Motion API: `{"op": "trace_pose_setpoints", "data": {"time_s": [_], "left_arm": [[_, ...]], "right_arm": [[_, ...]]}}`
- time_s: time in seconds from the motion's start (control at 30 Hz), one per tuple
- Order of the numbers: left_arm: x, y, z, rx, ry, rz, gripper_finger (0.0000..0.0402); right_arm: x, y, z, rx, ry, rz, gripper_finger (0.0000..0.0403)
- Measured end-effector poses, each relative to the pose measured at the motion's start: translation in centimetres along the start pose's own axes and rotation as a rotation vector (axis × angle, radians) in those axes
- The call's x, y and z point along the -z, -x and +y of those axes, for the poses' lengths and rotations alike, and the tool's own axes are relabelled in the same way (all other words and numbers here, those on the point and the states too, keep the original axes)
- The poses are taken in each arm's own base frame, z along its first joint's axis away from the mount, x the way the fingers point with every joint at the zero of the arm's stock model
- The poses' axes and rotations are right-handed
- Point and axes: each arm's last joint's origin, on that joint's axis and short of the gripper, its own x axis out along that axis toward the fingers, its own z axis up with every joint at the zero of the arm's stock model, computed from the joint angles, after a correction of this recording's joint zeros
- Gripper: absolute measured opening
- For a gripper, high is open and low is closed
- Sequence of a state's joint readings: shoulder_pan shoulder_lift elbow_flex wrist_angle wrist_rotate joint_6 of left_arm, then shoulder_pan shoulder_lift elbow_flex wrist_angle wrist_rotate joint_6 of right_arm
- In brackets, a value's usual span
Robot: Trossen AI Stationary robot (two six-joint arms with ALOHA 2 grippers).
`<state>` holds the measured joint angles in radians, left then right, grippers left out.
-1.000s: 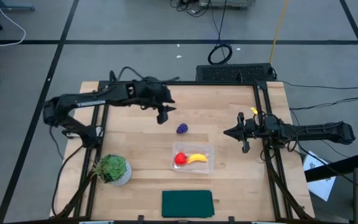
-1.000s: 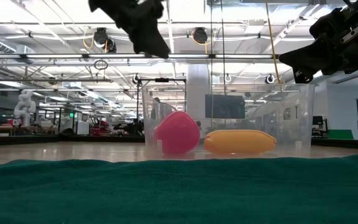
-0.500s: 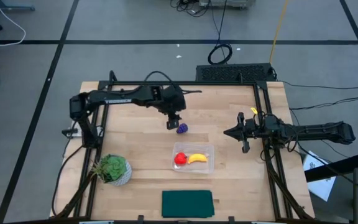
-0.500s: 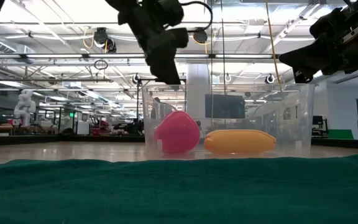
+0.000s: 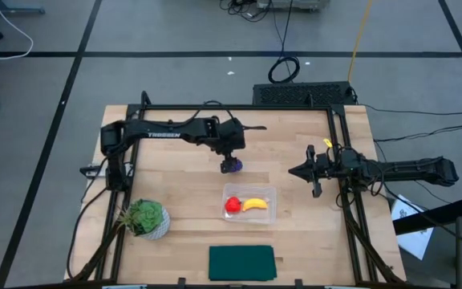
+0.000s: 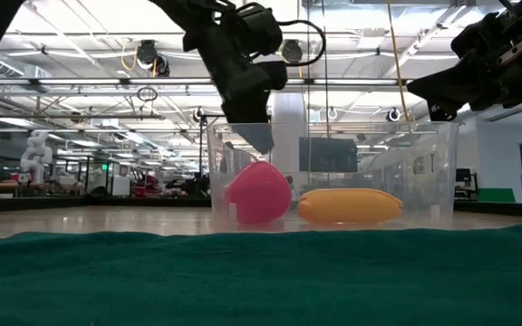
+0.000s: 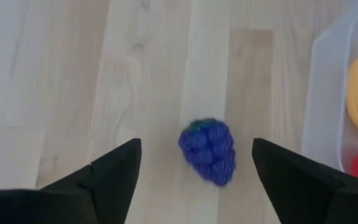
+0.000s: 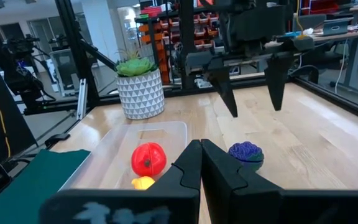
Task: Pick and placing Produce into tupperware
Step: Put the grapes into the transparent bin
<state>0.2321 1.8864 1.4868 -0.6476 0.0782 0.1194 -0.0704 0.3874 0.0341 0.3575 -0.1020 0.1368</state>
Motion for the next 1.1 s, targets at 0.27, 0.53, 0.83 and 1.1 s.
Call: {"op": "trace_pose_setpoints", "data": {"time_s": [0.27,0.53,0.83,1.1], "left_arm": [[-0.1,-1.0,-0.9,-0.023,0.0,0.009,0.0319],[0.0,-1.1,-0.5,-0.093,0.034,0.018,0.0337],[0.3,-1.7,-0.7,-0.097,0.075,0.044,0.0338],[1.2,-4.2,-0.9,-0.084,0.073,0.128,0.0338]], "right_arm": [[0.3,0.0,0.0,0.004,-0.002,0.029,0.0],[0.3,0.0,0.0,0.004,0.013,0.034,0.0],[0.3,0.0,0.0,0.004,0.014,0.035,0.0],[0.3,0.0,0.0,0.004,0.014,0.035,0.0]]}}
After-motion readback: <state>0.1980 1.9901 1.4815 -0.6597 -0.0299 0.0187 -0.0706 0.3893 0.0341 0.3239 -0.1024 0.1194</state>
